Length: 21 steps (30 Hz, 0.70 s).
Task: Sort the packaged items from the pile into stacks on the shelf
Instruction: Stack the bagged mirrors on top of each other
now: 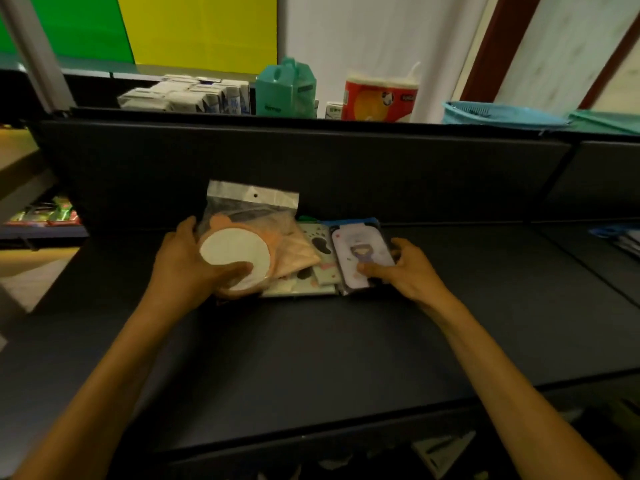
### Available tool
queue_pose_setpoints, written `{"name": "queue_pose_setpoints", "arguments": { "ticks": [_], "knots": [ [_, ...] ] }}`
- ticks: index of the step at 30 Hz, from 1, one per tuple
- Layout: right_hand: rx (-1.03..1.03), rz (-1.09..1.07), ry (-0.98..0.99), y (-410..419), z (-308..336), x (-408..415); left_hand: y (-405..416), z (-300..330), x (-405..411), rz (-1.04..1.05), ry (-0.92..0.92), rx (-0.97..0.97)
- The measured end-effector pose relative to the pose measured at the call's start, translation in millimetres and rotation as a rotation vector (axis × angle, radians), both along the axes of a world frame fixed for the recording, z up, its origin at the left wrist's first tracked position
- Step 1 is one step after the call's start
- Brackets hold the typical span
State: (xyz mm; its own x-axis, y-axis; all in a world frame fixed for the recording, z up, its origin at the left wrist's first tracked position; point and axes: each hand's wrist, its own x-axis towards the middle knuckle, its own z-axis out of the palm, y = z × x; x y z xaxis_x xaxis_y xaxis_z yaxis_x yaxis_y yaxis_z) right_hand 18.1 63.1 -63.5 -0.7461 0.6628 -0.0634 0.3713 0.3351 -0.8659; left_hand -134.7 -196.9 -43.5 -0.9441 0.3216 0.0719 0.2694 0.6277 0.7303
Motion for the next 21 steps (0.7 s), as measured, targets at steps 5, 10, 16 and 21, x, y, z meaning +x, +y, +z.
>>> {"name": "queue_pose_setpoints", "arguments": {
  "ticks": [5, 10, 16, 21],
  "knots": [
    [-0.075, -0.047, 0.154, -2.9, -0.3, 18.4, 2.6, 1.8, 9.3, -0.124, -0.081, 0.161],
    [-0.145, -0.047, 0.254, 3.0, -2.5, 45.5, 9.8, -2.3, 15.8, -0.212, -0.015, 0.118],
    [-0.145, -0.139, 0.346, 23.6, -2.8, 100.7, 28.2, 14.1, 44.8, -0.276, 0.093, 0.220],
    [-0.133, -0.232, 0.368, 47.0, 0.8, 158.4, 80.6, 27.5, 91.6, -0.429, 0.001, 0.358]
  ]
}}
